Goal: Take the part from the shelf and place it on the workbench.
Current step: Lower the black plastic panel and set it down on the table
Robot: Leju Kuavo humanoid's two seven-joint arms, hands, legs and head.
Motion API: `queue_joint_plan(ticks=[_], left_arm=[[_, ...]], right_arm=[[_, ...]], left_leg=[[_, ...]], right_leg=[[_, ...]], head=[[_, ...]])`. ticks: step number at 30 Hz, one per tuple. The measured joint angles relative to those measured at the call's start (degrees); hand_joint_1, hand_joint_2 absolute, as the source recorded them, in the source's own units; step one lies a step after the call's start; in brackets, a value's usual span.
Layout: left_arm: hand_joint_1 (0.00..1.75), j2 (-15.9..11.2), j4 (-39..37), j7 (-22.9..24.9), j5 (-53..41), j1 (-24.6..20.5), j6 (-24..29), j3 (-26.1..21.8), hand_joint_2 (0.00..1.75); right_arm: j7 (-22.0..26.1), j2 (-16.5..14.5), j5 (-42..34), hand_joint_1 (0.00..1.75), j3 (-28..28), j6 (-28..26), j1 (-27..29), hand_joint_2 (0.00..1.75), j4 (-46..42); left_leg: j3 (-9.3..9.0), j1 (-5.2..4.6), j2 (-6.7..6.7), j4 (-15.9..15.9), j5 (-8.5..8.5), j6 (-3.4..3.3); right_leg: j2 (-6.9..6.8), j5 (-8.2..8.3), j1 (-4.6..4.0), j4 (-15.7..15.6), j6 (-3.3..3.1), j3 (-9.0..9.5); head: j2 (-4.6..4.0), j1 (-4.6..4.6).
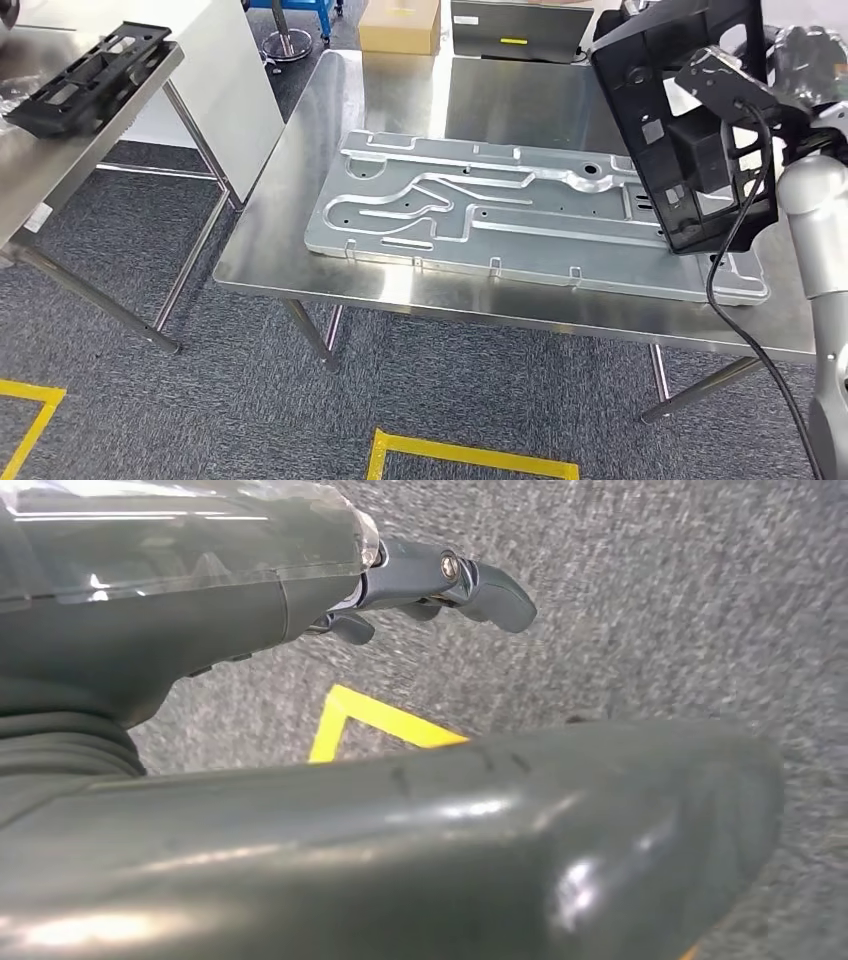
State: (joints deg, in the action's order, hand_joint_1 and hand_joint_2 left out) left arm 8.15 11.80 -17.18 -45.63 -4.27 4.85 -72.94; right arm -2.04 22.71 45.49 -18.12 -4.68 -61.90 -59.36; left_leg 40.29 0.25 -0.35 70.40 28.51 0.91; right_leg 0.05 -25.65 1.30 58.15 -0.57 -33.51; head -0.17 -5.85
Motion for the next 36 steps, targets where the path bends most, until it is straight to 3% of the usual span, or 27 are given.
queue_joint_plan(ticks=[1, 3, 8, 9, 11, 13, 14, 15, 17, 18, 20, 23, 24, 27, 28, 29, 30, 32, 33, 34, 36], left_arm=[[0.0, 0.0, 0.0, 0.0, 0.0, 0.0, 0.0, 0.0, 0.0], [0.0, 0.0, 0.0, 0.1, -0.1, 0.0, 0.0, 0.0, 0.0], [0.0, 0.1, 0.0, 0.3, -0.4, 0.1, -0.1, 0.0, 0.0], [0.0, 0.1, 0.0, 0.3, -0.5, 0.1, -0.1, 0.0, 0.0], [0.0, 0.1, 0.0, 0.2, -0.5, 0.0, 0.0, 0.0, 0.0], [0.0, 0.1, 0.0, 0.2, -0.5, 0.1, 0.0, 0.0, 0.0], [0.0, 0.1, 0.0, 0.2, -0.5, 0.1, 0.0, 0.0, 0.0], [0.0, 0.1, 0.0, 0.2, -0.5, 0.2, 0.1, 0.0, 0.0], [0.0, 0.2, 0.0, 0.2, -0.5, 0.2, 0.1, 0.0, 0.0], [0.0, 0.3, 0.0, 0.2, -0.5, 0.2, 0.1, 0.0, 0.0], [0.0, 0.5, 0.0, 0.2, -0.6, 0.2, 0.1, 0.0, 0.0], [0.0, 0.4, 0.0, 0.2, -0.6, 0.2, 0.2, 0.0, 0.0], [0.0, 0.4, 0.0, 0.2, -0.6, 0.1, 0.2, 0.0, 0.0], [0.0, 0.4, 0.0, 0.3, -0.6, 0.1, 0.2, 0.0, 0.0], [0.0, 0.4, 0.0, 0.3, -0.6, 0.2, 0.2, 0.0, 0.0], [0.0, 0.4, 0.0, 0.3, -0.6, 0.2, 0.2, 0.0, 0.0], [0.0, 0.4, 0.0, 0.3, -0.6, 0.3, 0.2, 0.0, 0.0], [0.0, 0.4, 0.0, 0.2, -0.7, 0.4, 0.3, 0.0, 0.0], [0.0, 0.4, 0.0, 0.2, -0.7, 0.4, 0.4, 0.0, 0.0], [0.0, 0.4, 0.0, 0.1, -0.8, 0.3, 0.5, 0.0, 0.0], [0.0, 0.4, 0.0, 0.0, -0.9, 0.3, 0.6, 0.0, 0.0]], right_arm=[[-0.1, 0.0, 0.0, 1.75, 0.0, 0.0, 0.1, 1.75, -0.2], [-0.3, 0.0, 0.1, 1.75, 0.0, 0.0, 0.2, 1.75, -0.5], [-0.6, 0.2, 0.3, 1.75, 0.3, 0.5, 1.3, 1.75, -1.8], [-0.7, 0.3, 0.3, 1.75, 0.5, 0.5, 1.3, 1.75, -2.1], [-0.7, 0.5, 0.3, 1.75, 0.8, 0.6, 1.4, 1.75, -2.4], [-0.7, 0.7, 0.1, 1.75, 1.0, 0.8, 2.0, 1.75, -2.5], [-0.7, 0.8, 0.0, 1.75, 1.0, 1.0, 2.3, 1.75, -2.7], [-0.7, 1.0, -0.1, 1.75, 1.1, 1.1, 2.5, 1.75, -2.9], [-0.8, 1.2, -0.2, 1.75, 1.3, 1.4, 2.6, 1.75, -3.4], [-0.8, 1.3, -0.2, 1.75, 1.4, 1.6, 2.6, 1.75, -3.6], [-0.8, 1.5, -0.2, 1.75, 1.5, 1.7, 2.6, 1.75, -3.9], [-0.9, 1.7, -0.2, 1.75, 1.7, 1.8, 2.7, 1.75, -4.5], [-0.9, 1.7, -0.2, 1.75, 1.8, 1.9, 2.8, 1.75, -4.6], [-0.9, 1.7, -0.2, 1.75, 1.8, 2.2, 3.0, 1.75, -4.8], [-0.9, 1.7, -0.2, 1.75, 1.8, 2.2, 3.2, 1.75, -4.8], [-0.9, 1.7, -0.2, 1.75, 1.8, 2.2, 3.3, 1.75, -4.8], [-0.9, 1.7, -0.3, 1.75, 1.8, 2.3, 3.4, 1.75, -4.8], [-0.9, 1.7, -0.6, 1.75, 1.8, 2.3, 3.5, 1.75, -4.8], [-0.8, 1.7, -0.9, 1.75, 1.9, 2.3, 3.6, 1.75, -4.8], [-0.8, 1.7, -1.2, 1.75, 1.9, 2.4, 3.7, 1.75, -4.8], [-0.8, 1.8, -1.8, 1.75, 2.1, 2.5, 4.0, 1.75, -4.7]], left_leg=[[-1.32, -0.03, 0.03, -4.2, -2.78, -0.28], [-3.47, -0.31, 0.14, -10.4, -5.14, -0.95], [-5.41, -0.38, 0.12, -12.8, -4.87, -2.94], [-5.75, -0.35, 0.06, -12.9, -4.81, -3.21], [-6.11, -0.52, -0.04, -12.9, -4.38, -3.62], [-6.67, -0.68, -0.15, -12.8, -3.7, -3.79], [-7.15, -0.75, -0.23, -12.7, -3.26, -3.79], [-7.77, -0.82, -0.31, -12.7, -2.76, -3.75], [-9.0, -0.96, -0.42, -12.7, -1.79, -3.59], [-9.29, -0.97, -0.47, -12.7, -1.43, -3.41], [-9.54, -0.93, -0.48, -12.7, -1.05, -2.84], [-9.29, -1.12, -0.35, -10.9, -0.54, -1.91], [-8.23, -1.08, -0.27, -8.7, 0.12, -1.64], [-1.81, -0.28, -0.08, 1.7, 3.81, -0.74], [-0.08, -0.01, -0.05, 3.6, 4.21, -0.44], [0.69, 0.2, -0.02, 3.6, 3.36, -0.19], [0.42, 0.36, 0.02, 1.4, 1.22, -0.07], [-1.84, 0.47, 0.07, -6.2, -4.17, -0.05], [-2.86, 0.36, 0.12, -9.6, -5.53, -0.21], [-3.44, 0.24, 0.14, -11.5, -6.25, -0.49], [-3.65, 0.0, 0.1, -12.5, -5.98, -1.2]], right_leg=[[-0.01, -0.44, 0.02, 0.0, 0.19, 0.64], [0.04, -1.12, -0.08, 0.0, 0.74, 1.24], [0.0, -2.48, -0.05, 2.1, 2.39, 0.87], [-0.03, -3.66, 0.02, 4.3, 2.5, -0.31], [-0.02, -6.47, 0.0, 11.4, 2.63, -4.59], [-0.02, -7.16, -0.02, 16.3, 2.7, -8.48], [-0.02, -5.72, -0.03, 15.7, 2.62, -9.01], [-0.02, -3.18, -0.08, 13.0, 2.42, -8.44], [-0.04, 2.01, -0.43, 5.1, 1.78, -6.02], [-0.05, 3.24, -0.72, 2.2, 1.42, -5.09], [-0.08, 3.38, -1.24, 0.3, 0.82, -4.49], [-0.09, 3.21, -0.68, -0.7, -0.01, -3.22], [-0.11, 3.06, -0.42, -0.9, -0.22, -2.66], [-0.15, 2.26, -0.31, -1.1, -0.51, -1.63], [-0.11, 1.96, -0.28, -1.1, -0.44, -1.3], [-0.07, 1.64, -0.23, -1.1, -0.31, -0.91], [-0.04, 1.3, -0.13, -1.0, -0.14, -0.44], [-0.02, 0.58, 0.05, -0.9, 0.34, 0.55], [0.0, 0.31, 0.07, -0.8, 0.62, 0.75], [0.03, 0.09, 0.03, -0.7, 0.96, 0.77], [0.07, -0.19, -0.04, -0.6, 1.74, 0.55]], head=[[0.0, 0.01], [0.0, 0.0], [0.0, 0.03], [0.0, 0.03], [0.0, 0.05], [0.0, 0.05], [0.0, 0.05], [0.0, 0.05], [0.0, 0.05], [0.0, 0.05], [0.0, 0.03], [0.0, 0.01], [0.0, -0.01], [0.0, -0.03], [0.0, -0.02], [0.0, -0.02], [0.0, -0.02], [-0.01, -0.02], [-0.01, -0.02], [-0.01, -0.02], [0.0, -0.02]])
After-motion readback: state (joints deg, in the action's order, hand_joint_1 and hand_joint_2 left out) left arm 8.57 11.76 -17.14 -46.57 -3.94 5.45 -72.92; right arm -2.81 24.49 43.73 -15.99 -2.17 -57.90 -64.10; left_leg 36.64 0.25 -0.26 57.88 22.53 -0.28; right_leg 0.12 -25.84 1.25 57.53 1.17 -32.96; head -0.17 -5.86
